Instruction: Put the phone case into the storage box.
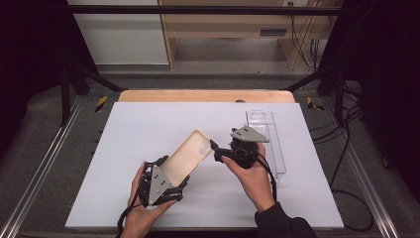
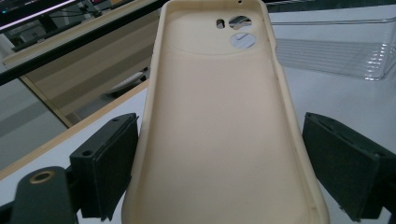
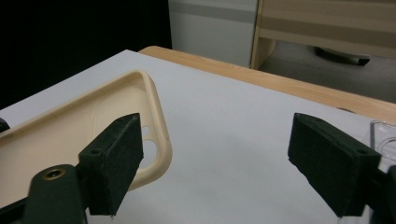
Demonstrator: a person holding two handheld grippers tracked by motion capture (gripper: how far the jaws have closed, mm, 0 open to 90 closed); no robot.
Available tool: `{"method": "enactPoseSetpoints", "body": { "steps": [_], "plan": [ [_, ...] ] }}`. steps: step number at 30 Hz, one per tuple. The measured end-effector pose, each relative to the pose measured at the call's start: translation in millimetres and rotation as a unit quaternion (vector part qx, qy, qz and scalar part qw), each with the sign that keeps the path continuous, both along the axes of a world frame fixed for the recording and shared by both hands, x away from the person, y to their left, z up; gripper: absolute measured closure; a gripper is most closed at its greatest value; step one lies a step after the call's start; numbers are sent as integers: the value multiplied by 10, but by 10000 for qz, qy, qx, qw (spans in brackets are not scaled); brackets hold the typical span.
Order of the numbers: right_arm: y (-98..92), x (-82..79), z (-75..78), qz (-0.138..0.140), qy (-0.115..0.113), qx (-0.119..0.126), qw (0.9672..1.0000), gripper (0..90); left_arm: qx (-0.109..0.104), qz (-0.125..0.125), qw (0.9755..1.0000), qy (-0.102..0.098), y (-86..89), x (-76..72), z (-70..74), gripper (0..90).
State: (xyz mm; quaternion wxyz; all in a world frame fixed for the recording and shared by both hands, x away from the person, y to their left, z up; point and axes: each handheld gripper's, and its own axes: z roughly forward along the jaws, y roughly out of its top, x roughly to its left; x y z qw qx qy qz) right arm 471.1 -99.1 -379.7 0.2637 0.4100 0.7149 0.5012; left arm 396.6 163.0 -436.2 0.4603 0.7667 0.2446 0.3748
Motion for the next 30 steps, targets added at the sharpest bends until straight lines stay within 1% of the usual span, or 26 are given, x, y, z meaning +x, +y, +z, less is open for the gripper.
{"method": "enactPoseSetpoints", "body": {
  "steps": [2,3,4,8,10,11,14,15,18,20,22,24,28,30],
  "plan": [
    [-11,14,-13,28,79,137,9999,212,5,2,10000,-10,-3,-1,-1,122],
    [-12,10,-12,31,70,242,9997,225,13,4,10000,-12,-7,-5,-4,122],
    [-5,3,-9,56,49,297,9995,242,22,2,10000,-20,-10,-7,-5,122],
    [55,3,-16,231,166,476,9985,299,61,-17,9999,-85,-26,-21,5,122],
    [91,13,-25,305,230,529,9979,342,56,-24,9999,-106,-28,-29,12,122],
    [109,15,-27,347,290,595,9972,356,59,-18,9999,-126,-28,-31,14,122],
    [144,25,-28,504,365,696,9956,420,69,-11,9999,-155,-25,-34,19,122],
    [152,26,-29,551,362,722,9952,447,66,-22,9999,-151,-24,-34,23,121],
    [166,28,-25,598,372,791,9944,469,42,-15,9999,-166,-16,-37,31,121],
    [165,43,-35,615,443,825,9937,484,25,-4,9998,-199,-6,-41,38,121],
    [161,55,-40,635,467,831,9934,492,14,8,9997,-235,1,-42,44,122],
    [162,64,-47,685,546,905,9920,505,21,19,9997,-256,8,-43,48,121],
    [177,72,-77,809,732,977,9892,522,-8,39,9996,-281,18,-40,56,122],
    [182,75,-87,862,740,962,9889,537,-5,48,9995,-300,18,-44,56,121]
  ]
}}
